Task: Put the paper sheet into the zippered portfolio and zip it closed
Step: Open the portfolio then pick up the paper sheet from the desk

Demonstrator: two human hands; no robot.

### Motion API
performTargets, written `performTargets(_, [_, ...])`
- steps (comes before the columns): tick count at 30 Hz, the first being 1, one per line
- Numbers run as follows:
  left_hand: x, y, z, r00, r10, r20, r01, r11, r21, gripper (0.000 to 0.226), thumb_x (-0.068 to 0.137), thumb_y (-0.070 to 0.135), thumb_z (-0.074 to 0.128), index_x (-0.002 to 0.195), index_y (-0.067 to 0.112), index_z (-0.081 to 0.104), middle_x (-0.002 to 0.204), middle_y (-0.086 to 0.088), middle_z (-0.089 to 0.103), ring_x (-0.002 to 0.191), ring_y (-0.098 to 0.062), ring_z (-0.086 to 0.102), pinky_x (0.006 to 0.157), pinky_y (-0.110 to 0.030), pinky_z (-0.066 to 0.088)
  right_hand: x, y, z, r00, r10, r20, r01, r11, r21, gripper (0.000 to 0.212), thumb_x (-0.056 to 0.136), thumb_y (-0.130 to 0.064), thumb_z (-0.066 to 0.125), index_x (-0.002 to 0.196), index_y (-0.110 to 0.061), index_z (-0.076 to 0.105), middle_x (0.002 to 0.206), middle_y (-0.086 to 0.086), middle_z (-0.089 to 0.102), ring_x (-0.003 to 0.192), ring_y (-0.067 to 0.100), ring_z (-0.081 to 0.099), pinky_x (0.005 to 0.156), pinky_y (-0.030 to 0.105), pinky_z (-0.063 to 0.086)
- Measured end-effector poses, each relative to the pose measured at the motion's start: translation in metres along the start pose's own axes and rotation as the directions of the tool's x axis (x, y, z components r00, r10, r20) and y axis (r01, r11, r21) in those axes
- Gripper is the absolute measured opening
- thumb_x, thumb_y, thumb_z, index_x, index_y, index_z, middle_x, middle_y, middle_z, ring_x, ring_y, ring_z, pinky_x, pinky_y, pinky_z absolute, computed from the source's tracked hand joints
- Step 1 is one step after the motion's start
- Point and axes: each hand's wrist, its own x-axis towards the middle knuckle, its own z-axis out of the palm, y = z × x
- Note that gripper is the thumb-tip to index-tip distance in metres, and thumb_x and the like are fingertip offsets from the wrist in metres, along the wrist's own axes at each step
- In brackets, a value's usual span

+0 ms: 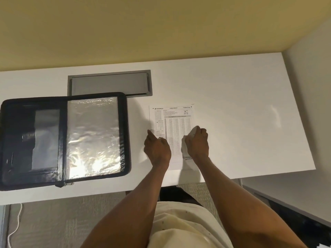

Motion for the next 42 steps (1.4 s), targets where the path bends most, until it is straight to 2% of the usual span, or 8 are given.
performTargets(7, [0.022,0.022,-0.003,0.965,-0.261,0.025,0.263,0.961,-0.087,0.059,0.097,0.033,0.06,0.148,0.013,0.039,0.141,-0.015,0.055,0.131,-0.035,0.051,0.107,-0.054,0.038,0.006,0.002,0.003,0.999,0.036,0.009,-0.037,0.99,0.137,0.043,0.084,-0.034,0.039,0.111,-0.001,0.05,0.112,0.014,0.046,0.097,0.024,0.037,0.088,0.044,0.048])
performTargets(11, [0.041,0.019,-0.011,0.914,-0.38,0.139,0.401,0.897,-0.185,0.043,0.09,0.035,0.065,0.125,0.015,0.051,0.121,-0.008,0.062,0.112,-0.029,0.058,0.105,-0.049,0.042,0.007,0.005,-0.002,0.998,0.067,0.018,-0.069,0.963,0.261,0.04,0.078,-0.021,0.062,0.113,-0.007,0.046,0.117,0.012,0.045,0.109,0.031,0.045,0.08,0.037,0.046])
performTargets(16, [0.055,0.008,-0.017,0.906,-0.302,0.295,0.397,0.847,-0.353,0.034,0.083,0.033,0.065,0.102,0.005,0.064,0.096,-0.01,0.065,0.086,-0.025,0.06,0.079,-0.038,0.053,0.011,0.005,-0.003,0.997,0.074,0.038,-0.082,0.944,0.319,0.034,0.076,-0.018,0.061,0.105,-0.01,0.047,0.113,0.009,0.046,0.105,0.029,0.045,0.074,0.034,0.04])
performTargets(20, [0.051,0.001,-0.025,0.928,-0.198,0.316,0.329,0.834,-0.443,0.024,0.089,0.004,0.051,0.068,0.008,0.042,0.064,-0.002,0.042,0.062,-0.019,0.036,0.055,-0.03,0.028,0.012,0.007,-0.005,0.997,0.069,0.032,-0.076,0.937,0.342,0.032,0.074,-0.019,0.062,0.101,-0.011,0.046,0.109,0.007,0.046,0.102,0.029,0.047,0.073,0.035,0.043])
performTargets(30, [0.06,-0.026,-0.057,0.873,-0.099,0.477,0.406,0.689,-0.6,0.024,0.098,0.002,0.065,0.11,0.019,0.076,0.104,-0.008,0.078,0.095,-0.03,0.072,0.08,-0.039,0.059,0.023,0.02,-0.026,0.997,0.012,0.082,-0.048,0.891,0.451,0.033,0.068,-0.037,0.073,0.07,-0.031,0.041,0.079,0.001,0.042,0.078,0.02,0.04,0.071,0.03,0.036])
performTargets(34, [0.064,-0.025,-0.084,0.847,0.015,0.531,0.388,0.665,-0.638,0.022,0.101,0.007,0.062,0.109,0.022,0.076,0.102,0.0,0.08,0.095,-0.026,0.072,0.077,-0.034,0.058,0.019,0.016,-0.059,0.961,-0.119,0.249,-0.113,0.652,0.75,0.059,0.082,-0.041,0.082,0.132,-0.02,0.057,0.121,-0.004,0.068,0.11,0.014,0.066,0.101,0.034,0.049])
performTargets(39, [0.072,-0.019,-0.112,0.804,0.144,0.577,0.344,0.678,-0.649,0.025,0.1,0.014,0.063,0.122,0.018,0.073,0.118,-0.006,0.076,0.106,-0.029,0.071,0.09,-0.041,0.056,0.015,-0.005,-0.092,0.784,-0.43,0.447,-0.248,0.444,0.861,0.052,0.095,-0.019,0.07,0.143,-0.012,0.052,0.142,0.007,0.061,0.132,0.024,0.057,0.113,0.047,0.041])
performTargets(42, [0.072,-0.013,-0.127,0.798,0.198,0.569,0.3,0.689,-0.66,0.027,0.1,0.016,0.063,0.125,0.018,0.071,0.124,-0.006,0.074,0.114,-0.033,0.069,0.097,-0.045,0.055,0.016,-0.014,-0.093,0.786,-0.418,0.456,-0.285,0.41,0.866,0.049,0.095,-0.011,0.069,0.141,-0.006,0.053,0.14,0.011,0.061,0.131,0.027,0.058,0.116,0.051,0.038])
